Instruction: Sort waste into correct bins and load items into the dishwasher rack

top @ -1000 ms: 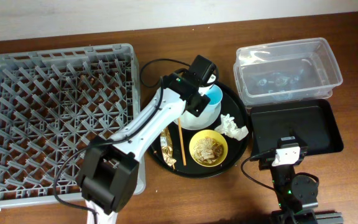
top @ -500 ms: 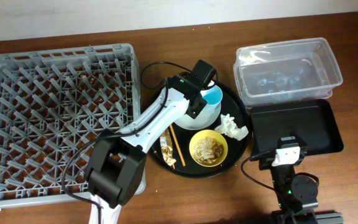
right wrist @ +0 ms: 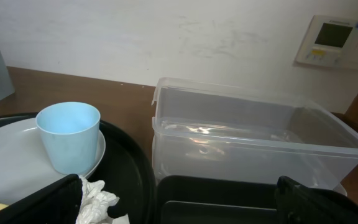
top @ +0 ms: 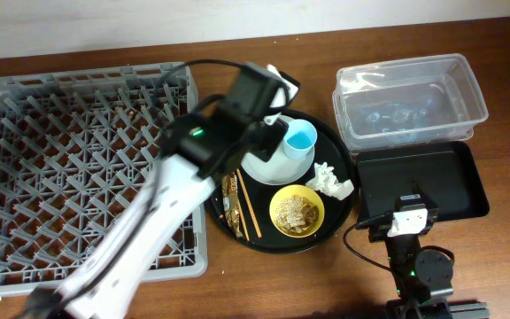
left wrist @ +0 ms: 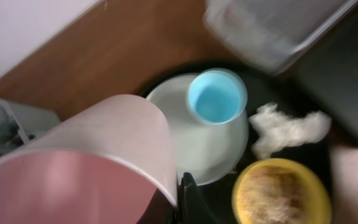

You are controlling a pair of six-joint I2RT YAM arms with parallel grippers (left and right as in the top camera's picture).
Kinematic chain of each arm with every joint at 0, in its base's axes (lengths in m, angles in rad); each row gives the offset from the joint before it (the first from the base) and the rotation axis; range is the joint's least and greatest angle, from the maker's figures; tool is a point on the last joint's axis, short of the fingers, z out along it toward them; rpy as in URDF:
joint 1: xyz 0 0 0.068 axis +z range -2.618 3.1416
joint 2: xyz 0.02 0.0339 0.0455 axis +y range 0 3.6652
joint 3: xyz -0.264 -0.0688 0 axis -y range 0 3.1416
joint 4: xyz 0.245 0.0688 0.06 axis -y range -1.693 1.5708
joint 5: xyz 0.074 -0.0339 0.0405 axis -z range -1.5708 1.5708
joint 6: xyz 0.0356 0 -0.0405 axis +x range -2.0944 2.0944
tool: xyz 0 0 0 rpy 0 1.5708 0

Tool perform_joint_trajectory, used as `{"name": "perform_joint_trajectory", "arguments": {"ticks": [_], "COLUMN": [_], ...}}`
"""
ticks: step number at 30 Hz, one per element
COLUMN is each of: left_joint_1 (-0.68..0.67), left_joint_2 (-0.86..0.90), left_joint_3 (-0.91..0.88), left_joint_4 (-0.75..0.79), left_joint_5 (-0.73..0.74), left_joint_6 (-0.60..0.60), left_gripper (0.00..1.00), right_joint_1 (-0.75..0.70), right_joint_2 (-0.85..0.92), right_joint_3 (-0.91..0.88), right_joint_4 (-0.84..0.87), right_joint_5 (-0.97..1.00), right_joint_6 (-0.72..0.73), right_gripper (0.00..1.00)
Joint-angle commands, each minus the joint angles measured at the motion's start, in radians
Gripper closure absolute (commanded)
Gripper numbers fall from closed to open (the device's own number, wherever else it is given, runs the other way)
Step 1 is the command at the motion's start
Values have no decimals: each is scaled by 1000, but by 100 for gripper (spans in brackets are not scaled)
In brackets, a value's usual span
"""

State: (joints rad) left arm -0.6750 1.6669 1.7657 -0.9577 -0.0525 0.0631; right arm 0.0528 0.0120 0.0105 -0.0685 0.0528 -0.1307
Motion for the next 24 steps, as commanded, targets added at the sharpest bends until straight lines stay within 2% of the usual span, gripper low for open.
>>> {"name": "perform_joint_trajectory", "arguments": {"ticks": [1,5,9,11,13,16,18,21,24], "left_joint_1": [60,142,219,240,244,244,244,244,253], "left_joint_2": [-90,-115,-113,-113,-113,-113,-113,-113,-113], "left_joint_3": [3,3,3,3,3,3,3,3,3], "left_joint_4": [-103,-188,-184,-180,-180,-180,-177,-172,-142], "left_joint_5": [349,655,975,1078,1108,1108,1108,1108,1108], "left_joint_6": [-17,24,93,123,123,122,122,122,94], "left_gripper": [100,100,100,100,100,100,100,100,100], "right_joint_1": [-6,-6,-6,-6,-6,-6,-6,-6,-6], "right_joint_2": [-6,-6,-6,-6,-6,-6,-6,1,69], "right_joint_3": [-5,-5,-5,-5,-5,-5,23,143,325], "right_joint_4": [-7,-7,-7,-7,26,140,155,37,-131], "right_joint_5": [15,15,1,-24,-43,-271,-368,-383,-430], "right_joint_6": [13,12,13,13,13,13,27,115,114], "right_gripper": [1,1,1,1,1,1,1,1,1]}}
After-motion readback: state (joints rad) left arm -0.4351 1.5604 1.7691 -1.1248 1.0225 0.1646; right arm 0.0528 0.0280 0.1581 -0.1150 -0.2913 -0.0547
